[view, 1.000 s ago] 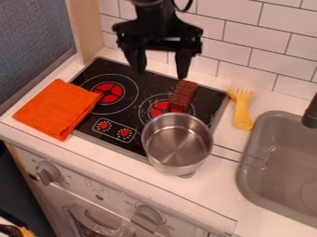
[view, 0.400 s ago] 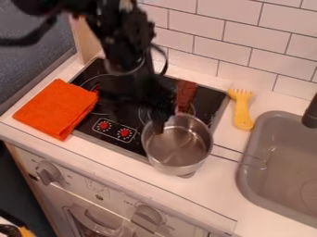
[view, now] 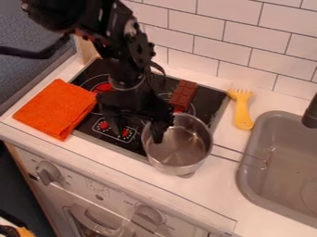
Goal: Moved the silver pot on the upper left corner of the stove
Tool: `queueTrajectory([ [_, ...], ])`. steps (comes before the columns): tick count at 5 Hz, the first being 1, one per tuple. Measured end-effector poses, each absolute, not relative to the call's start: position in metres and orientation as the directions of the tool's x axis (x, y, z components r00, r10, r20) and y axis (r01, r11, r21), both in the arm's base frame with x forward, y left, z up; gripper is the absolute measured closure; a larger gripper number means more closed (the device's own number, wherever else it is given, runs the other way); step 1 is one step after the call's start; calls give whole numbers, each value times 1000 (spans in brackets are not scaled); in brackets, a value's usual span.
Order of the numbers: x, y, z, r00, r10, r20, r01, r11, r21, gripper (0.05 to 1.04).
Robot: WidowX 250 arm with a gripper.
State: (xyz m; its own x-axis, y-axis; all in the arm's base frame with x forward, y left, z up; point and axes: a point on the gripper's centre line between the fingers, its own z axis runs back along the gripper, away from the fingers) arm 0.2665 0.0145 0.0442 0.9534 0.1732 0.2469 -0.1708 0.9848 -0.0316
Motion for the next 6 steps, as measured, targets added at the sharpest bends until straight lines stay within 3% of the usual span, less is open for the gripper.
queueTrajectory([
  [1, 271, 1, 33, 969, 140, 204, -149, 988, 28, 84],
  [3, 276, -19, 12, 978, 101, 180, -109, 993, 35, 139],
  [5, 282, -19, 11, 967, 115, 226, -132, 990, 59, 691],
  [6, 282, -19, 11, 967, 116, 227, -133, 989, 61, 884],
])
